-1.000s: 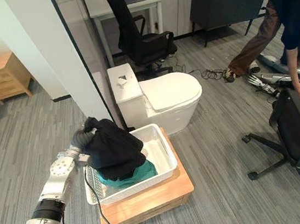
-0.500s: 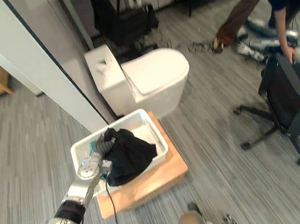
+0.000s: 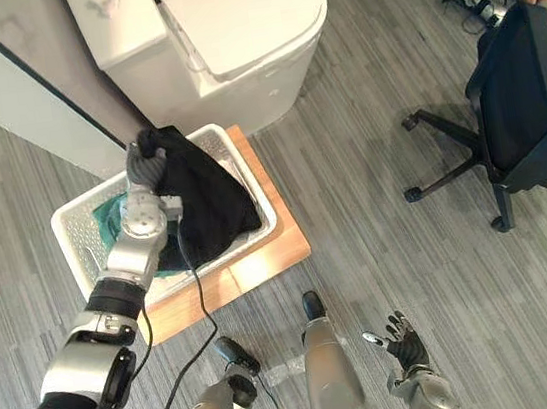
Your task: Tidy the bed and pick cloth on bed and put in laundry
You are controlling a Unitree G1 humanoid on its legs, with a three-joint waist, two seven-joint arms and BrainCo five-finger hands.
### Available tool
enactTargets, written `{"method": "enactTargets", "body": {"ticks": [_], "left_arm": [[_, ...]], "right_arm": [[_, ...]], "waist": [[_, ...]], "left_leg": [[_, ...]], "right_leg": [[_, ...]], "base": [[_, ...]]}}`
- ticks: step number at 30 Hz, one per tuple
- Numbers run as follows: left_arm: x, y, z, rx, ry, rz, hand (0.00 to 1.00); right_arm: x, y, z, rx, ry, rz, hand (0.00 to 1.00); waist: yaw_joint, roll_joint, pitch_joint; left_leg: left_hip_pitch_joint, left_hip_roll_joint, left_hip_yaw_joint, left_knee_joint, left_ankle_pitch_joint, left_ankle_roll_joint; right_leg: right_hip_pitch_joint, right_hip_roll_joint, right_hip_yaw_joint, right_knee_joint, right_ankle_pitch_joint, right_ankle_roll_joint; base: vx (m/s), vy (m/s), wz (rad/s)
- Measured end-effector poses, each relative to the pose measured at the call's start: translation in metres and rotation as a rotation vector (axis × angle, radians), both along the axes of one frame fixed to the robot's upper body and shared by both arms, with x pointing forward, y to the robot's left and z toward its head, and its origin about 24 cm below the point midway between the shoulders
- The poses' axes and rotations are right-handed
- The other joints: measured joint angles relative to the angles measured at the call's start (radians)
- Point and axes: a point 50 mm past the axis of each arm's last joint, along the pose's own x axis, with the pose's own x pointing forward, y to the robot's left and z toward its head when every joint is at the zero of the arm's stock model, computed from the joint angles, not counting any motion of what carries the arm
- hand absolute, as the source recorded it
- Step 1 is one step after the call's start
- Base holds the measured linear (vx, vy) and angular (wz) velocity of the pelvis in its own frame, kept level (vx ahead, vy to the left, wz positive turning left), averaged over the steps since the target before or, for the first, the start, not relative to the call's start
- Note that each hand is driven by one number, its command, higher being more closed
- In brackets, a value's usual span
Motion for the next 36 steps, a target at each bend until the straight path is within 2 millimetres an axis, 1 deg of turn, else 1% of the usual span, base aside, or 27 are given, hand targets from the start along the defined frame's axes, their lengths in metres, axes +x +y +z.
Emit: {"method": "enactTargets", "body": {"ticks": [2, 3, 6, 8, 12, 16, 21, 25, 27, 29, 31, 32, 33, 34, 35, 36], "left_arm": [[0.001, 0.003, 0.004, -0.002, 0.003, 0.012, 1.0], [0.001, 0.003, 0.004, -0.005, 0.004, 0.013, 0.0], [0.002, 0.005, 0.005, -0.013, 0.01, -0.003, 0.0], [0.002, 0.003, 0.005, -0.011, 0.015, -0.02, 0.0], [0.002, 0.003, 0.005, -0.012, 0.014, -0.025, 0.0], [0.002, 0.003, 0.007, -0.015, 0.003, -0.022, 0.0], [0.003, 0.001, 0.013, -0.014, -0.006, -0.032, 0.0], [0.003, -0.001, 0.014, -0.011, 0.004, -0.058, 0.0], [0.001, -0.004, 0.022, -0.033, -0.028, -0.104, 0.0], [0.0, -0.001, 0.028, -0.05, -0.041, -0.142, 0.0], [-0.002, 0.007, 0.019, -0.073, -0.008, -0.168, 0.0], [-0.004, 0.011, 0.01, -0.092, 0.021, -0.187, 0.0], [-0.007, 0.014, -0.003, -0.115, 0.057, -0.214, 0.0], [-0.009, 0.015, -0.01, -0.126, 0.078, -0.227, 0.0], [-0.014, 0.019, -0.025, -0.151, 0.12, -0.249, 0.0], [-0.019, 0.024, -0.037, -0.173, 0.154, -0.26, 0.0]], "right_arm": [[0.001, 0.003, 0.0, 0.005, -0.002, 0.021, 0.0], [0.002, 0.005, 0.0, 0.008, -0.005, 0.032, 0.0], [0.007, 0.009, 0.004, 0.004, -0.024, 0.061, 0.0], [0.009, 0.011, 0.005, 0.004, -0.028, 0.075, 0.0], [0.011, 0.016, 0.004, 0.015, -0.021, 0.095, 0.0], [0.011, 0.016, 0.005, 0.011, -0.021, 0.091, 0.0], [0.011, 0.015, 0.005, 0.006, -0.023, 0.088, 0.0], [0.005, 0.015, 0.002, 0.0, -0.004, 0.088, 0.0], [-0.002, 0.014, 0.0, -0.019, 0.02, 0.097, 0.0], [-0.006, 0.013, -0.004, -0.027, 0.046, 0.092, 0.0], [-0.016, 0.012, -0.011, -0.011, 0.083, 0.044, 0.0], [-0.022, 0.011, -0.016, -0.008, 0.115, 0.032, 0.0], [-0.03, 0.01, -0.021, -0.005, 0.152, 0.018, 0.0], [-0.035, 0.01, -0.023, -0.004, 0.172, 0.013, 0.0], [-0.046, 0.008, -0.028, 0.0, 0.215, -0.003, 0.0], [-0.057, 0.008, -0.034, 0.01, 0.262, -0.013, 0.0]], "waist": [[0.003, -0.001, 0.004], [0.009, -0.003, 0.006], [0.01, -0.004, 0.007], [0.01, -0.004, 0.007], [0.015, -0.008, 0.01], [0.026, -0.008, 0.01], [0.029, -0.008, 0.01], [0.037, -0.009, 0.008], [0.04, -0.008, 0.007], [0.04, -0.008, 0.005], [0.039, 0.0, -0.033], [0.037, 0.004, -0.042], [0.034, 0.011, -0.061], [0.034, 0.016, -0.073], [0.032, 0.028, -0.103], [0.033, 0.035, -0.123]], "left_leg": [[-0.016, 0.007, -0.001, 0.017, -0.007, 0.002], [-0.018, 0.009, -0.001, 0.028, -0.013, 0.001], [-0.019, 0.011, 0.0, 0.034, -0.013, 0.0], [-0.019, 0.011, 0.0, 0.04, -0.025, 0.008], [-0.025, 0.009, 0.001, 0.048, -0.035, 0.01], [-0.033, 0.01, 0.002, 0.05, -0.038, 0.014], [-0.027, 0.013, 0.004, 0.064, -0.047, 0.027], [0.018, 0.013, 0.005, 0.063, -0.054, 0.025], [0.04, 0.012, 0.0, 0.061, -0.059, 0.024], [0.06, 0.011, -0.003, 0.058, -0.059, 0.024], [0.068, 0.009, -0.004, 0.056, -0.056, 0.022], [0.094, 0.008, -0.005, 0.049, -0.053, 0.02], [0.117, 0.007, -0.012, 0.038, -0.052, 0.017], [0.126, 0.005, -0.018, 0.032, -0.05, 0.015], [0.14, 0.002, -0.033, 0.018, -0.047, 0.01], [0.164, -0.001, -0.04, 0.002, -0.042, 0.004]], "right_leg": [[-0.007, 0.0, -0.003, 0.0, 0.002, -0.001], [-0.007, 0.0, -0.003, 0.0, 0.003, 0.0], [-0.007, -0.001, -0.004, 0.0, 0.023, 0.004], [-0.007, -0.002, -0.004, 0.0, 0.027, 0.006], [-0.007, -0.008, -0.003, -0.004, 0.029, 0.007], [-0.003, -0.01, -0.004, -0.024, 0.031, 0.004], [0.011, -0.014, -0.01, -0.028, 0.039, 0.006], [0.063, -0.018, -0.025, -0.038, 0.039, 0.006], [0.092, -0.02, -0.038, -0.042, 0.039, 0.006], [0.119, -0.023, -0.053, -0.054, 0.039, 0.006], [0.134, -0.023, -0.058, -0.071, 0.039, 0.006], [0.165, -0.022, -0.067, -0.085, 0.039, 0.006], [0.197, -0.022, -0.079, -0.103, 0.039, 0.006], [0.212, -0.021, -0.083, -0.11, 0.039, 0.006], [0.235, -0.02, -0.1, -0.125, 0.039, 0.006], [0.266, -0.02, -0.112, -0.143, 0.039, 0.006]], "base": [[0.03, -0.006, 0.04], [0.03, 0.001, 0.01], [0.01, 0.002, -0.01], [0.0, 0.0, 0.0], [0.0, 0.0, 0.0], [0.0, 0.0, 0.0], [0.0, 0.0, 0.0], [0.05, 0.027, 0.01], [0.03, 0.019, 0.08], [0.04, 0.018, 0.05], [0.07, 0.015, 0.04], [0.09, 0.012, 0.08], [0.08, 0.009, 0.11], [0.06, -0.001, 0.21], [0.08, -0.013, 0.23], [0.08, -0.016, 0.25]]}}
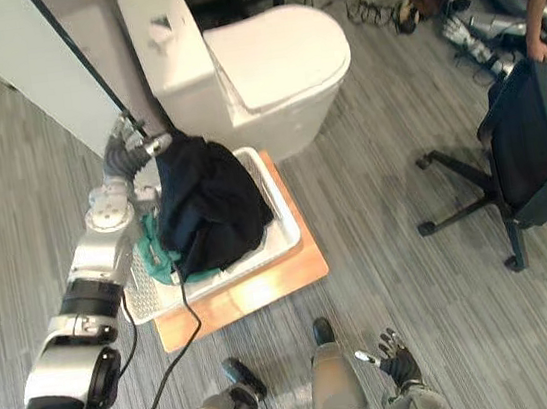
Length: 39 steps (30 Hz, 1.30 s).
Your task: Tidy the bed and pick cloth on bed and put in laundry
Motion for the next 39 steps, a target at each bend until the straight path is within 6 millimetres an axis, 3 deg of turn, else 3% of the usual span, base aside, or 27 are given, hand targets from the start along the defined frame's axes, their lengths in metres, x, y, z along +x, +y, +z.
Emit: {"method": "enactTargets", "body": {"ticks": [4, 9, 12, 22, 26, 30, 33, 34, 39], "left_arm": [[-0.02, 0.033, -0.024, -0.021, 0.058, 0.026, 0.0], [-0.04, 0.064, -0.035, -0.069, 0.081, 0.056, 0.0], [-0.06, 0.08, -0.054, -0.1, 0.124, 0.087, 0.0], [-0.112, 0.122, -0.102, -0.121, 0.263, 0.245, 0.0], [-0.153, 0.138, -0.14, -0.253, 0.332, 0.387, 0.0], [-0.206, 0.129, -0.194, -0.352, 0.506, 0.52, 0.0], [-0.243, 0.109, -0.226, -0.397, 0.645, 0.565, 0.0], [-0.266, 0.096, -0.243, -0.428, 0.721, 0.587, 0.0], [-0.326, 0.052, -0.276, -0.397, 0.952, 0.603, 0.0]], "right_arm": [[-0.026, 0.001, -0.011, 0.017, 0.117, -0.009, 0.0], [-0.043, -0.001, -0.015, 0.006, 0.171, -0.031, 0.0], [-0.053, -0.002, -0.016, 0.0, 0.201, -0.031, 0.0], [-0.07, 0.001, -0.02, 0.005, 0.253, -0.036, 0.0], [-0.068, 0.003, -0.02, 0.009, 0.253, -0.025, 0.0], [-0.067, 0.006, -0.022, 0.016, 0.26, -0.014, 0.0], [-0.064, 0.006, -0.022, 0.016, 0.252, -0.01, 0.0], [-0.059, 0.007, -0.022, 0.02, 0.245, -0.006, 0.0], [-0.048, 0.01, -0.023, 0.021, 0.228, 0.015, 0.0]], "waist": [[-0.003, 0.024, -0.061], [0.004, 0.026, -0.1], [0.007, 0.027, -0.131], [0.057, -0.007, -0.162], [0.079, -0.012, -0.173], [0.088, -0.014, -0.188], [0.115, -0.013, -0.19], [0.124, -0.013, -0.19], [0.137, -0.016, -0.194]], "left_leg": [[0.054, -0.02, -0.043, -0.064, 0.032, -0.004], [0.105, -0.037, -0.082, -0.125, 0.07, -0.002], [0.125, -0.049, -0.102, -0.171, 0.098, 0.001], [0.156, -0.084, -0.135, -0.215, 0.121, 0.012], [0.156, -0.085, -0.157, -0.215, 0.121, 0.012], [0.168, -0.087, -0.181, -0.216, 0.121, 0.012], [0.179, -0.086, -0.183, -0.22, 0.12, 0.011], [0.182, -0.085, -0.184, -0.221, 0.12, 0.011], [0.188, -0.088, -0.196, -0.222, 0.114, 0.003]], "right_leg": [[0.076, -0.001, -0.041, -0.049, 0.0, 0.0], [0.145, -0.001, -0.08, -0.103, 0.0, 0.0], [0.169, -0.001, -0.105, -0.133, 0.006, -0.003], [0.225, -0.005, -0.124, -0.19, 0.025, 0.007], [0.235, -0.005, -0.137, -0.197, 0.026, 0.008], [0.268, -0.005, -0.162, -0.205, 0.025, 0.005], [0.278, -0.004, -0.162, -0.204, 0.021, 0.003], [0.279, -0.005, -0.162, -0.199, 0.017, 0.0], [0.288, -0.01, -0.17, -0.189, 0.001, -0.006]], "base": [[0.02, -0.016, 0.24], [-0.05, -0.021, 0.23], [-0.05, -0.002, 0.16], [0.0, 0.02, 0.09], [0.03, 0.003, 0.11], [0.03, -0.005, 0.15], [-0.01, -0.004, 0.02], [-0.04, -0.002, 0.01], [-0.03, 0.008, 0.08]]}}
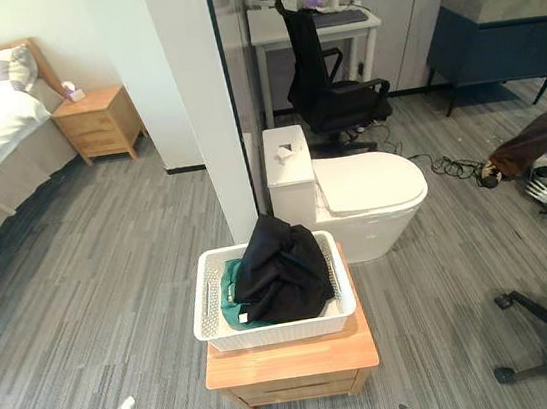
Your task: Tidy the bed and pick cloth on bed and put in laundry
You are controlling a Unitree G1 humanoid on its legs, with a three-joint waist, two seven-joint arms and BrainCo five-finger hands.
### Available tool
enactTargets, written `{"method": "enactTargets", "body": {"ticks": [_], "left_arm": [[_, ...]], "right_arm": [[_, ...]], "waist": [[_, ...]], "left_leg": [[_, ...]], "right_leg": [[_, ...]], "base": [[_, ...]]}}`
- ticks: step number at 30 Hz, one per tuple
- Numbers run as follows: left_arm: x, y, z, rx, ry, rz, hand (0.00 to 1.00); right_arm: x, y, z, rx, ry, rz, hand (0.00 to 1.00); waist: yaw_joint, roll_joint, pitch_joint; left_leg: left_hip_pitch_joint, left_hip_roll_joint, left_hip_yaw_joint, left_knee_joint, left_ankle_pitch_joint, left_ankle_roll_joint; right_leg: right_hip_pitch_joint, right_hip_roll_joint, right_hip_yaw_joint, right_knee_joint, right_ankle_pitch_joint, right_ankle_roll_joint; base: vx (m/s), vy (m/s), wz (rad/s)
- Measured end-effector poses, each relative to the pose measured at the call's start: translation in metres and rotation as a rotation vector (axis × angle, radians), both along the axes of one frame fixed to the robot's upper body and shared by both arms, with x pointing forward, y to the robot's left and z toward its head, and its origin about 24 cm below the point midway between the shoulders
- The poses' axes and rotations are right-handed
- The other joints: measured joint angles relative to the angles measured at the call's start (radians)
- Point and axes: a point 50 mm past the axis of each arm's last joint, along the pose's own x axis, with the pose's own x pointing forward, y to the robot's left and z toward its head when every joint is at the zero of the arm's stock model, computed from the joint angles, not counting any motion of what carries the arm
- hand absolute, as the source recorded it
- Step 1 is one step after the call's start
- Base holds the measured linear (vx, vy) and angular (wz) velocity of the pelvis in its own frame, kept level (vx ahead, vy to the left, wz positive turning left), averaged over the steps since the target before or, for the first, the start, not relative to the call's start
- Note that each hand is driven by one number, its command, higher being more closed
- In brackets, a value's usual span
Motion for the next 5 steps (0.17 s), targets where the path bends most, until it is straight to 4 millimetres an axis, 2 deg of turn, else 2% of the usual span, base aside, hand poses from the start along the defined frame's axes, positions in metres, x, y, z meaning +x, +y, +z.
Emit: {"method": "enactTargets", "body": {"ticks": [3, 5], "left_arm": [[-0.02, -0.014, -0.009, -0.019, 0.096, 0.005, 0.0], [-0.025, -0.017, -0.01, -0.03, 0.116, -0.01, 0.0]], "right_arm": [[0.003, 0.001, -0.001, 0.002, -0.002, 0.008, 0.0], [0.003, 0.002, -0.001, 0.005, 0.002, 0.007, 0.0]], "waist": [[0.0, -0.002, -0.001], [0.0, -0.002, -0.002]], "left_leg": [[-0.001, 0.0, -0.009, 0.0, -0.001, 0.0], [-0.002, 0.0, -0.009, 0.0, -0.002, 0.001]], "right_leg": [[0.004, -0.003, -0.006, 0.0, -0.007, 0.009], [0.005, -0.005, -0.006, 0.0, -0.007, 0.01]], "base": [[-0.01, 0.007, 0.08], [0.0, 0.0, 0.0]]}}
